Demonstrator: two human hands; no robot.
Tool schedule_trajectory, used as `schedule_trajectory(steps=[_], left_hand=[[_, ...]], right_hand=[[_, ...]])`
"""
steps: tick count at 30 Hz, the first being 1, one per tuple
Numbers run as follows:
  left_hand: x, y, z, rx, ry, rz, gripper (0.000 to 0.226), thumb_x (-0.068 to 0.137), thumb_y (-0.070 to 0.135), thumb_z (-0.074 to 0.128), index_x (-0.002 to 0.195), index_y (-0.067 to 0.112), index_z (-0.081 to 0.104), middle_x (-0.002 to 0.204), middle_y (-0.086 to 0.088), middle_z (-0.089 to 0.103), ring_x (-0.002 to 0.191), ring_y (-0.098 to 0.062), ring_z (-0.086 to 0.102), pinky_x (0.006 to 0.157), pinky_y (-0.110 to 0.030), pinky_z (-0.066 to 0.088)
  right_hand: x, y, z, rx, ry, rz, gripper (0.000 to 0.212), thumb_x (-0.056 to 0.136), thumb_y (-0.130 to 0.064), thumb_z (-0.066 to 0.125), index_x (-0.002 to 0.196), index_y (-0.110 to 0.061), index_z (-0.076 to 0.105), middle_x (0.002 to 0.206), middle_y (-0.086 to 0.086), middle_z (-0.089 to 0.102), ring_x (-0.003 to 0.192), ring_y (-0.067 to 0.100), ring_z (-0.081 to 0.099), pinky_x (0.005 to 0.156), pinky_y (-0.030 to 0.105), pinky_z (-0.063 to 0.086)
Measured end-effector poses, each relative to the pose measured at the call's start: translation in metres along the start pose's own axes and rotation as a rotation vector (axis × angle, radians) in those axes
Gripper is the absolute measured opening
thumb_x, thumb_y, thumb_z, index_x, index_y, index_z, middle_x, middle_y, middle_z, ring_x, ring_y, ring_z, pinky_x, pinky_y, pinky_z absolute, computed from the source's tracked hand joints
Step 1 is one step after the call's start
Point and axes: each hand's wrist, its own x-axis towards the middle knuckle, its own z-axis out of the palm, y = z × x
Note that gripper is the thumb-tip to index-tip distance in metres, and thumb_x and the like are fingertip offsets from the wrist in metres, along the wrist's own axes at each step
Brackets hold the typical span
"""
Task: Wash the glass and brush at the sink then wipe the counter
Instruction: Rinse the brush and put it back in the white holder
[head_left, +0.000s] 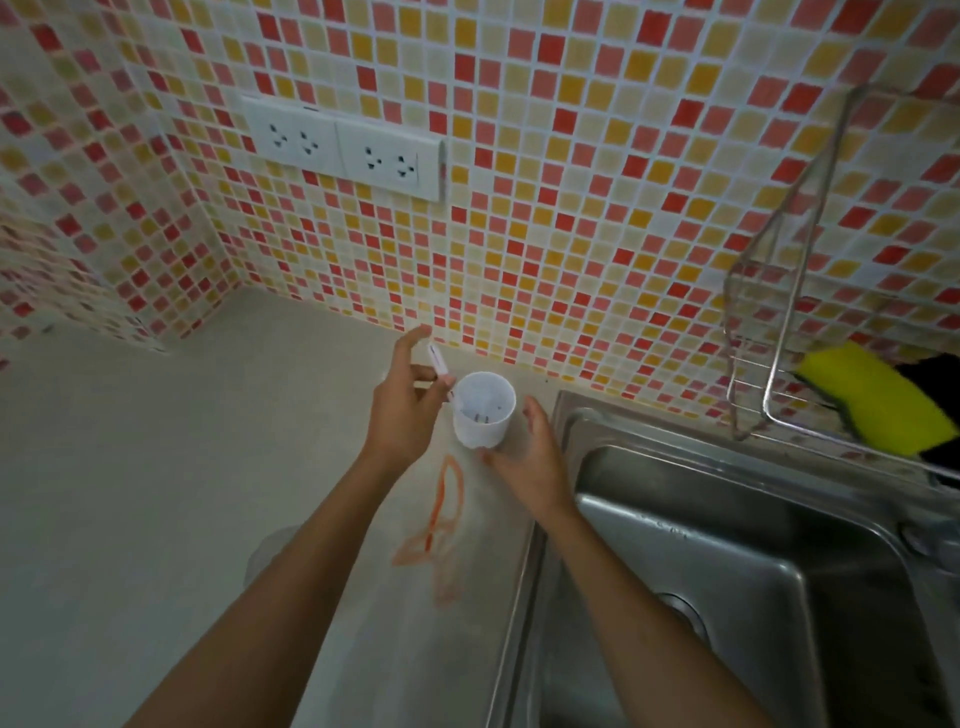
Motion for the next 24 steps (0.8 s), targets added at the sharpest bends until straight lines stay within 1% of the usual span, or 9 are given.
schedule_trajectory(steps=[2,5,10,13,15,18,21,23,24], left_hand=[[0.013,-0.002,0.000,0.015,0.001,-0.003,0.042,0.093,0.021,0.062,0.131,0.026,0.045,0.104,-0.004,0.067,0.091,-0.018,0.066,0.082,-0.028,0.055],[0.025,-0.005,0.007,-0.018,-0.026,0.031,0.030,0.093,0.019,0.063,0.121,0.024,0.053,0.094,0.001,0.066,0.088,-0.016,0.067,0.081,-0.028,0.056],[0.042,-0.018,0.016,0.027,-0.039,0.161,0.022,0.090,0.006,0.063,0.110,0.015,0.062,0.097,0.004,0.067,0.088,-0.009,0.065,0.078,-0.022,0.056],[0.046,-0.020,0.014,0.055,-0.070,0.190,0.030,0.090,0.008,0.064,0.117,0.021,0.058,0.090,0.005,0.068,0.081,-0.005,0.067,0.075,-0.011,0.052],[0.045,-0.022,0.014,0.069,-0.099,0.199,0.030,0.089,0.009,0.065,0.115,0.023,0.058,0.089,0.004,0.069,0.081,-0.006,0.067,0.077,-0.018,0.054],[0.042,-0.028,0.016,0.089,-0.149,0.181,0.021,0.087,0.011,0.068,0.103,0.022,0.060,0.085,-0.002,0.071,0.082,-0.015,0.069,0.080,-0.034,0.057],[0.040,-0.031,0.018,0.113,-0.153,0.166,0.017,0.088,0.016,0.068,0.102,0.021,0.061,0.087,-0.003,0.071,0.084,-0.016,0.069,0.081,-0.037,0.057],[0.040,-0.031,0.020,0.149,-0.155,0.168,0.018,0.088,0.016,0.067,0.105,0.020,0.062,0.089,-0.004,0.072,0.084,-0.018,0.069,0.082,-0.037,0.057],[0.040,-0.031,0.022,0.171,-0.157,0.170,0.018,0.088,0.016,0.067,0.106,0.018,0.062,0.090,-0.005,0.072,0.083,-0.018,0.069,0.081,-0.036,0.057]], right_hand=[[0.011,0.006,0.011,0.038,-0.011,0.000,0.102,0.060,-0.053,0.083,0.143,-0.036,0.028,0.146,-0.014,0.041,0.132,0.008,0.039,0.104,0.033,0.039],[0.017,0.011,0.021,0.074,-0.002,-0.042,0.100,0.059,-0.062,0.079,0.142,-0.037,0.029,0.142,-0.017,0.043,0.129,0.006,0.043,0.102,0.027,0.041],[0.022,0.013,0.029,0.090,0.038,-0.074,0.089,0.063,-0.052,0.082,0.136,-0.038,0.034,0.131,-0.021,0.049,0.118,0.001,0.050,0.094,0.020,0.045],[0.023,0.009,0.026,0.084,0.015,-0.093,0.088,0.064,-0.043,0.084,0.136,-0.037,0.033,0.130,-0.021,0.048,0.117,-0.001,0.049,0.090,0.012,0.041],[0.023,0.006,0.023,0.065,0.008,-0.116,0.088,0.067,-0.040,0.084,0.137,-0.037,0.031,0.133,-0.020,0.046,0.118,-0.002,0.046,0.088,0.006,0.036],[0.022,0.002,0.025,0.077,-0.032,-0.129,0.083,0.067,-0.044,0.081,0.135,-0.040,0.032,0.130,-0.021,0.046,0.116,-0.004,0.047,0.088,0.005,0.035],[0.022,-0.002,0.027,0.074,-0.070,-0.141,0.084,0.064,-0.057,0.078,0.133,-0.040,0.033,0.126,-0.027,0.045,0.112,-0.012,0.047,0.087,0.002,0.036],[0.022,-0.003,0.027,0.065,-0.088,-0.141,0.085,0.065,-0.049,0.082,0.134,-0.038,0.034,0.126,-0.023,0.048,0.111,-0.007,0.049,0.088,0.006,0.039],[0.022,-0.004,0.027,0.066,-0.090,-0.136,0.087,0.064,-0.051,0.082,0.135,-0.037,0.034,0.127,-0.020,0.049,0.112,-0.003,0.050,0.090,0.010,0.042]])
